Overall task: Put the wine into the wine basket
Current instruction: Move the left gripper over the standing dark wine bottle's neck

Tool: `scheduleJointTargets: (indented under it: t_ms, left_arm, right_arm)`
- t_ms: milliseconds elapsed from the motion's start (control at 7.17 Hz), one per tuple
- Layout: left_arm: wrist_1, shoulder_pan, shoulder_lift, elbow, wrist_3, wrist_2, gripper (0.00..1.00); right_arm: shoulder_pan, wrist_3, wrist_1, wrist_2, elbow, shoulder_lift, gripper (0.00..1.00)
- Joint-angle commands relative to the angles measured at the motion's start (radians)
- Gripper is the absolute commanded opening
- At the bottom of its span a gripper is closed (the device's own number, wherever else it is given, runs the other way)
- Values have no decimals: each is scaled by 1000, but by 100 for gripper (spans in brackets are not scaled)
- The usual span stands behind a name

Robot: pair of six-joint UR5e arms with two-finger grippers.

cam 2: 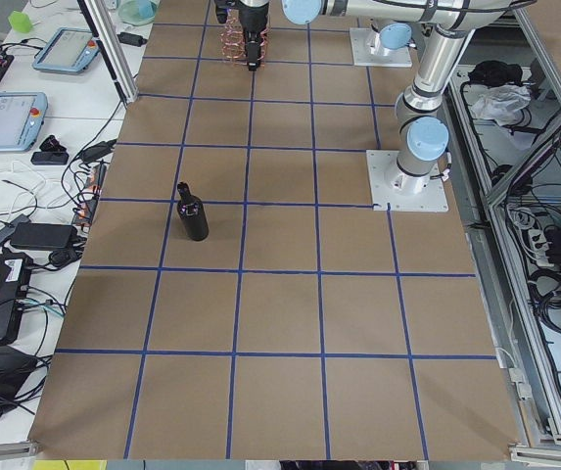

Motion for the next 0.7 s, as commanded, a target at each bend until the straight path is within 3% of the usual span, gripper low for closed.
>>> scheduleJointTargets:
  t_ms: [0, 279, 558]
  left_arm:
    - [3, 7, -4, -4, 1, -2, 100]
    - [36, 59, -13, -4, 26, -2, 100]
    - [56, 211, -19, -1, 207, -10, 100]
  right_arm:
    - [0, 1, 2, 2, 0, -3, 100]
    - [3, 0, -4, 10, 0, -6, 100]
    - [2, 3, 11, 8, -5, -44, 100]
